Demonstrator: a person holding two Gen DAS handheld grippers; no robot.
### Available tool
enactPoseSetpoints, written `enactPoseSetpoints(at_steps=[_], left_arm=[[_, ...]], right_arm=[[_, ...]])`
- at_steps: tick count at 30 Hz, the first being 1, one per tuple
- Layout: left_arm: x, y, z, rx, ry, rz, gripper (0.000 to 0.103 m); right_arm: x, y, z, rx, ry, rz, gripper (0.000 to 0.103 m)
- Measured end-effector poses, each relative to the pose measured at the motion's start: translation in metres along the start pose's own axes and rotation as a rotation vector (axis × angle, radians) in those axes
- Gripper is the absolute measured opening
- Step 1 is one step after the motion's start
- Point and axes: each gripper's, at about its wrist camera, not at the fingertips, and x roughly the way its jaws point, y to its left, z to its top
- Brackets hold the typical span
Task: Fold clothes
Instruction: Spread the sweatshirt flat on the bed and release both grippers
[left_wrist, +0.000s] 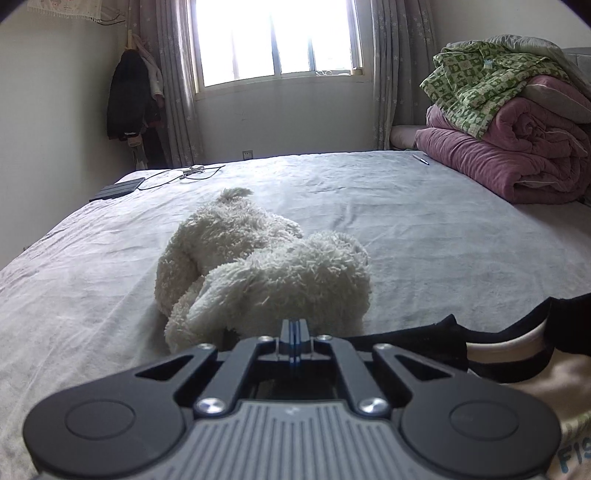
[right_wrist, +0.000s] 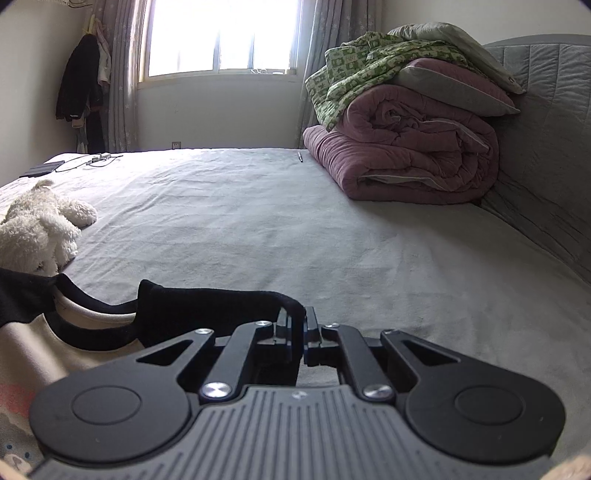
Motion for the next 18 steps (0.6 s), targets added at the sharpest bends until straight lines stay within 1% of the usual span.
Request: enactPoseSetpoints(at_steps=[5,7,9,10,12,13,14,15,16,18], left_arm=[[0.026,-0.013,-0.023,0.025,0.066,0.034,0.001],[0.028,-0.014,-0.028,0.017,0.079,0.034,0.001],[0.028,-0.013,-0.032,0.006,0.087,0.027,0.004],[0.026,-0.011,-0.032,0.000,0.090,0.019,0.004],[0.019,-0.011,-0.034,-0.002,0.104,0.003,0.018],[0.014,-0.011,-0.034,-0.003,0.111,-0.007,0.033],[0.009,-0.010,-0.035,-0.004,0.118,-0.018,0.040],[0.003,-0.010,-0.037,-0.010,0.134,-0.035,0.040],[-0.003,-0.009,-0.039,-0.015,0.150,-0.052,0.040],[-0.015,-0.009,-0.044,-0.033,0.187,-0.079,0.041]], right_arm=[[0.021,0.006,-0.019,-0.010,0.081,-0.014,0.006],[0.025,0.007,-0.021,-0.016,0.110,-0.013,0.006],[0.023,0.006,-0.017,-0.007,0.120,-0.009,0.007],[0.020,0.005,-0.015,0.002,0.122,-0.005,0.014],[0.014,0.003,-0.010,0.022,0.129,0.008,0.017],[0.009,0.002,-0.008,0.032,0.134,0.019,0.023],[0.005,0.000,-0.006,0.043,0.138,0.030,0.030],[-0.002,-0.001,-0.005,0.057,0.140,0.039,0.047],[-0.009,-0.002,-0.005,0.071,0.141,0.049,0.050],[-0.022,-0.004,-0.003,0.099,0.144,0.068,0.050]])
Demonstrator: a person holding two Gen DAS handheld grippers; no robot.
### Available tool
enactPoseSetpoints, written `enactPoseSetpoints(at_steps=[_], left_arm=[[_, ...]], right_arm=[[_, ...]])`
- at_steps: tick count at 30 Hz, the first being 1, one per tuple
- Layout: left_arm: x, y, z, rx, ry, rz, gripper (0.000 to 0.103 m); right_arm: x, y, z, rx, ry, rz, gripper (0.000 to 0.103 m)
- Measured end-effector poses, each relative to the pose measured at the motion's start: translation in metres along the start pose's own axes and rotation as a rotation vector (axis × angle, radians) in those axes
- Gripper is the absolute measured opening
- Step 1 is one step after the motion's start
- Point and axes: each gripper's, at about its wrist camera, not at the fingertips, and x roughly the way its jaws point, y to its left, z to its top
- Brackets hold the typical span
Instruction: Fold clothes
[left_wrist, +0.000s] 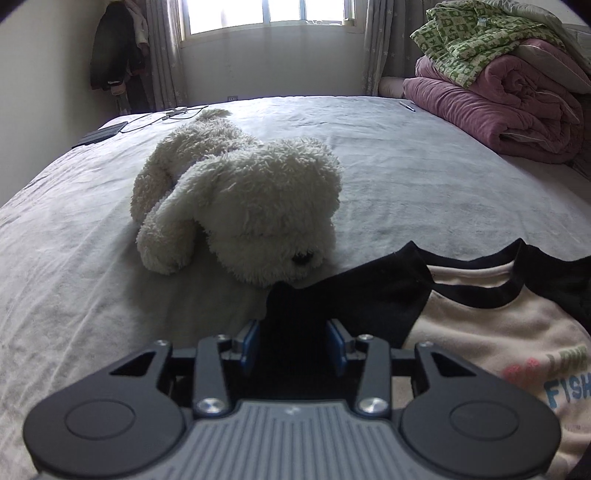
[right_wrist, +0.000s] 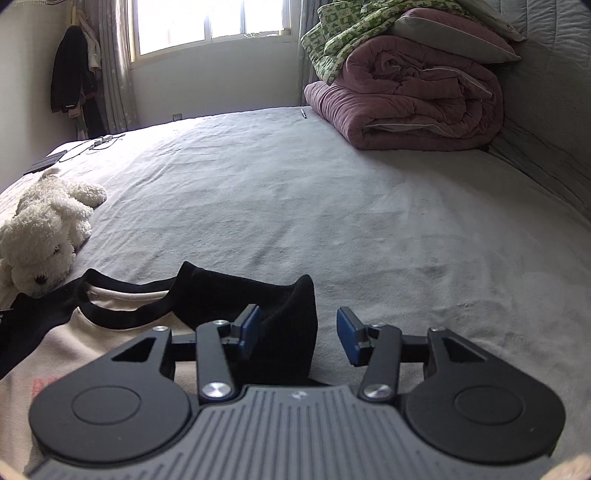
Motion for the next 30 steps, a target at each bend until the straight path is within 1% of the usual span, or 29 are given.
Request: enactPoseSetpoints(at_steps=[3,11,16,22,27,30], left_arm=[[-0.017,-0.001,-0.014,-0.022,0.038,-0.035,0.042],[-0.063,-0.003,-0.053,-0.054,0.105,-0.075,0.044],[-0.087,-0.003,-0.078,-0.080,0.139,-0.107,0.044],[-0.111,-0.009,-0.108,-0.073,0.171,-0.125,0.044],[-0.128,-0.013,-0.135,-0.096,0.212,-0.176,0.044],[-0.137,-0.013,-0.150,-0.097,0.220,-0.202,0.044]], right_arm=[[-0.021,0.000,-0.005,0.010,0.013,0.017,0.050],[-0.072,0.001,-0.035,0.028,0.054,0.049,0.050],[-0.093,0.002,-0.065,0.042,0.081,0.058,0.050],[-0.111,0.002,-0.100,0.054,0.107,0.073,0.050],[-0.126,-0.002,-0.127,0.091,0.125,0.097,0.050],[-0.136,-0.006,-0.140,0.123,0.127,0.121,0.050]])
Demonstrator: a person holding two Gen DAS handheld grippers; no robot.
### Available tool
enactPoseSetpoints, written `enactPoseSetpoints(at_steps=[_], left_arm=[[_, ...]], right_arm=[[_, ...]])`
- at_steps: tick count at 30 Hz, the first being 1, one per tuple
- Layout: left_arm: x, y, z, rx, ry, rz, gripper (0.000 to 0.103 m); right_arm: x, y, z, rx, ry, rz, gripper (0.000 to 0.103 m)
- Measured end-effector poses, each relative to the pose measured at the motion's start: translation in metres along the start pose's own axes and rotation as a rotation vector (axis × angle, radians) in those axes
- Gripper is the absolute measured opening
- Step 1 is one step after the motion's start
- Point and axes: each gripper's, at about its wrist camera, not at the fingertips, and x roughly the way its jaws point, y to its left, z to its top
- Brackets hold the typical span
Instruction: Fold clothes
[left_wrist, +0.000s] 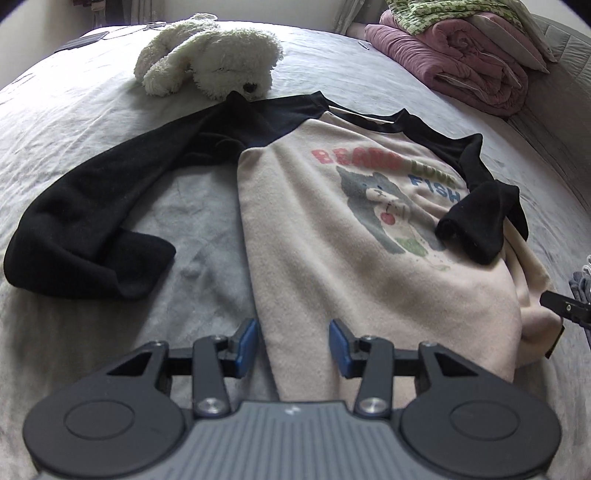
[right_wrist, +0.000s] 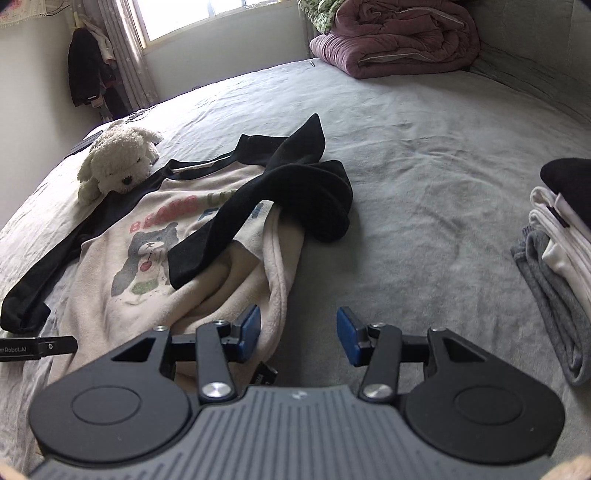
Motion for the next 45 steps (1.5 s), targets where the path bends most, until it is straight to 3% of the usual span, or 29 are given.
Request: enactPoseSetpoints(at_steps=[7,10,18,21,23,25,26,36,45], left_arm=[[-0.019,0.012,-0.035,-0.054,-0.027,-0.101,0.044],[-0.025,0.014,-0.046,-0.080,-0.025,-0.152,0.043],[-0.030,0.021,-0.068,-0.115,-0.005,-0.277,0.039],[-0.025,0.029,-0.071,-0.192,-0.009,-0.301,0.031],[-0.022,0.034,-0.073,-0.244,-0.010,-0.315,0.013],[-0.019,0.037,-0.075,-0.269,-0.010,-0.322,0.008],[-0.019,0.038,-0.075,-0.278,-0.011,-0.327,0.006],[-0.072,0.066,-0.059,-0.285,-0.124,-0.325,0.004],[-0.098,0.088,-0.053,-0.285,-0.121,-0.331,0.004]], right_arm=[[-0.014,-0.015,-0.030,0.136,0.035,0.096,0.050],[-0.017,-0.018,-0.040,0.202,0.067,0.176,0.050],[-0.006,-0.018,-0.049,0.267,0.070,0.321,0.052],[0.004,-0.015,-0.048,0.303,0.061,0.359,0.051],[0.010,-0.012,-0.047,0.325,0.051,0.380,0.045],[0.016,-0.007,-0.045,0.310,0.062,0.378,0.020],[0.019,-0.004,-0.044,0.301,0.075,0.371,0.014],[-0.040,-0.013,-0.026,0.168,0.036,0.322,0.011],[-0.067,-0.073,-0.021,0.291,0.066,0.332,0.010]])
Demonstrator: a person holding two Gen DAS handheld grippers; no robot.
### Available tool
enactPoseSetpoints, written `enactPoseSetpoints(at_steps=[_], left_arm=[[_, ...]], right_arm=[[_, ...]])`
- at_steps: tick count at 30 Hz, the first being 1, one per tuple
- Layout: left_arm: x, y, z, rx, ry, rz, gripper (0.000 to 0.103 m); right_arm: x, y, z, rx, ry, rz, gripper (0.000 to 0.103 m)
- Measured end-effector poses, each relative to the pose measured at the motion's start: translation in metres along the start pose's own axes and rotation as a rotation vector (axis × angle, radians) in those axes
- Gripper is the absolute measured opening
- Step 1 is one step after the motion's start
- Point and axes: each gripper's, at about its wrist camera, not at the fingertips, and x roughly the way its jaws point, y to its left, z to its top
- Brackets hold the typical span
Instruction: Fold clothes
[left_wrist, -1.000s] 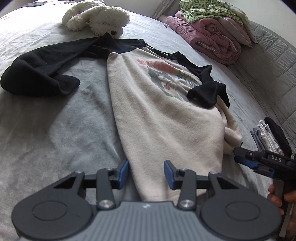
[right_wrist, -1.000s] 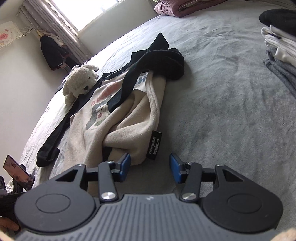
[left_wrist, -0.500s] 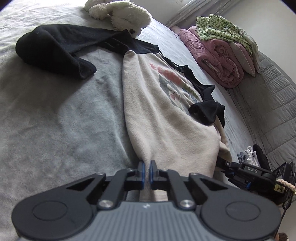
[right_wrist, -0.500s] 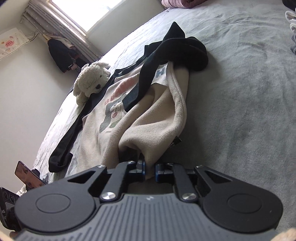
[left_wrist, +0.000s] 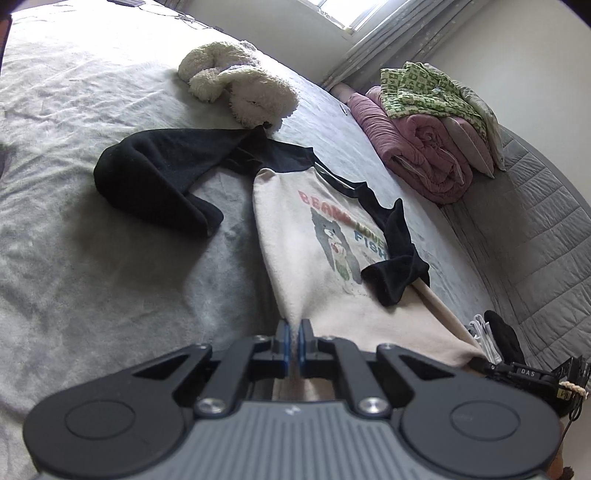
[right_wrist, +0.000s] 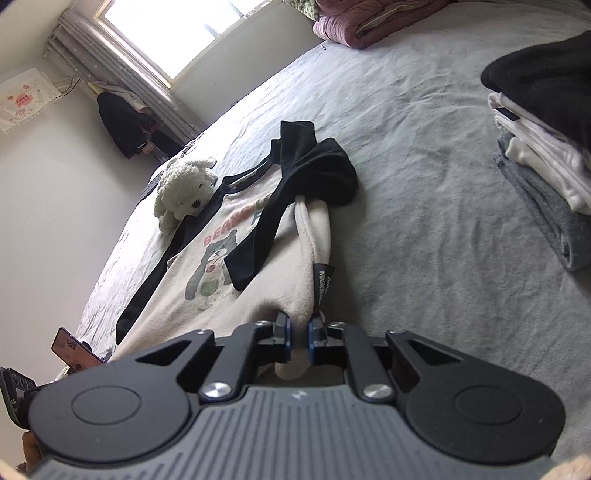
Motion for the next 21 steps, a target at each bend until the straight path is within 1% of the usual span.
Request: enactPoseSetpoints(at_steps=[4,6,7,11,15,16,18,19,20,21], left_arm=[[-0.003,0.009,0.005,-0.046,0.037,-0.042,0.004],[-0.002,0.008,0.007,-0.038,0.063,-0.054,0.004],[0.000,0.007,0.007,-0.027,0.081,-0.053,0.004],[0.016,0.006,-0.002,0.033,0.162,-0.007,0.004],[0.035,0.012,-0.010,0.045,0.225,0.034,0.004],[0.037,0.016,-0.011,0.038,0.237,0.034,0.005],[0.040,0.022,-0.011,0.018,0.252,0.028,0.006],[0.041,0.023,-0.011,0.018,0.263,0.020,0.006],[0.041,0.024,-0.011,0.017,0.273,0.012,0.010],[0.040,0.024,-0.011,0.017,0.278,0.005,0.011]], right_arm=[[-0.013,-0.022,0.007,0.107,0.015,0.043,0.009],[-0.019,-0.025,0.010,0.109,0.019,0.041,0.009],[-0.020,-0.025,0.011,0.094,0.025,0.029,0.009],[-0.016,-0.022,0.005,0.014,0.072,-0.038,0.009],[0.001,-0.024,-0.005,-0.057,0.130,-0.127,0.009],[0.004,-0.025,-0.008,-0.065,0.142,-0.139,0.009],[0.009,-0.028,-0.011,-0.082,0.159,-0.151,0.012],[0.008,-0.028,-0.012,-0.090,0.156,-0.148,0.018],[0.005,-0.028,-0.012,-0.100,0.144,-0.141,0.018],[0.003,-0.028,-0.013,-0.109,0.132,-0.134,0.019]])
